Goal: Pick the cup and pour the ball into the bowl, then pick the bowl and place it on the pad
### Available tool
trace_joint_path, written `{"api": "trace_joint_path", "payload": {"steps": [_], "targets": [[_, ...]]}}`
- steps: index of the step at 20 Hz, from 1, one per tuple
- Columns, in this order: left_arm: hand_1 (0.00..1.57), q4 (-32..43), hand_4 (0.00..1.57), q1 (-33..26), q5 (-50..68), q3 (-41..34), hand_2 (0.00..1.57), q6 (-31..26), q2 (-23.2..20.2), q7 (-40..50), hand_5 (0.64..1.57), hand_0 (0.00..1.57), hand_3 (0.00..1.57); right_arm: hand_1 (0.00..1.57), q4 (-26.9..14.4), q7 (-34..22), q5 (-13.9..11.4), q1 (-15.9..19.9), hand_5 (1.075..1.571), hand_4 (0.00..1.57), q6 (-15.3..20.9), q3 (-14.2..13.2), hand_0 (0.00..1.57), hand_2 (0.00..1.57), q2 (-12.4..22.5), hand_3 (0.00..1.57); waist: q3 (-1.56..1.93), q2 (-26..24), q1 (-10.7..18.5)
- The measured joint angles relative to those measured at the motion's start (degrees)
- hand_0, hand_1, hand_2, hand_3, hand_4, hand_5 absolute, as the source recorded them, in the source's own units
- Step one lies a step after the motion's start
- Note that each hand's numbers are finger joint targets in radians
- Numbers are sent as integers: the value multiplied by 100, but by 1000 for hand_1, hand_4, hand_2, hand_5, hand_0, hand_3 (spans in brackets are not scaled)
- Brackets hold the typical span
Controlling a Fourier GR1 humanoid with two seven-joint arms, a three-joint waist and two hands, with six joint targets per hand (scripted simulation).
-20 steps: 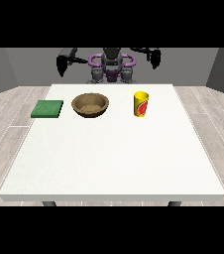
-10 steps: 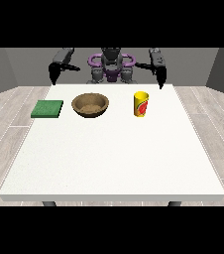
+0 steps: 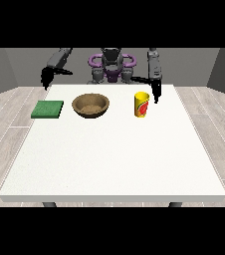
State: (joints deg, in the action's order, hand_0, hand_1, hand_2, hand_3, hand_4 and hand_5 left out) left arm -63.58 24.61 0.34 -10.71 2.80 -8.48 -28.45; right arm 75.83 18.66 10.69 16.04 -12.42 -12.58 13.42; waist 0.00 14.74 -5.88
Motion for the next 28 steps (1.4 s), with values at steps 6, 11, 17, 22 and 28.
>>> {"api": "trace_joint_path", "payload": {"steps": [6,11,17,22,28], "targets": [[0,914,0,309,-19,-108,0,95,89,-728,1254,0,0,0,-327,217,84,167,1558,0,-163,-163,0,0,167,0,0,179,-59],[659,1583,0,491,6,-225,914,95,41,-1163,1425,659,286,0,-516,332,133,189,1558,0,-296,-220,0,0,245,0,-2,179,-81],[1312,1985,833,604,-642,-233,1571,1217,-247,-1482,1511,1312,1571,0,-433,250,290,392,1556,0,-459,-268,0,0,370,0,1,439,-382],[1351,2151,881,850,-907,-283,1571,1953,-286,-1620,1502,1351,1571,0,-559,283,443,468,1556,0,-748,-454,0,0,694,0,28,564,-565],[1373,2288,1016,993,-1497,119,1571,2592,-175,-1047,1532,1373,1571,0,-1160,280,513,447,1558,0,-935,-682,0,56,979,0,17,57,-428]]}}
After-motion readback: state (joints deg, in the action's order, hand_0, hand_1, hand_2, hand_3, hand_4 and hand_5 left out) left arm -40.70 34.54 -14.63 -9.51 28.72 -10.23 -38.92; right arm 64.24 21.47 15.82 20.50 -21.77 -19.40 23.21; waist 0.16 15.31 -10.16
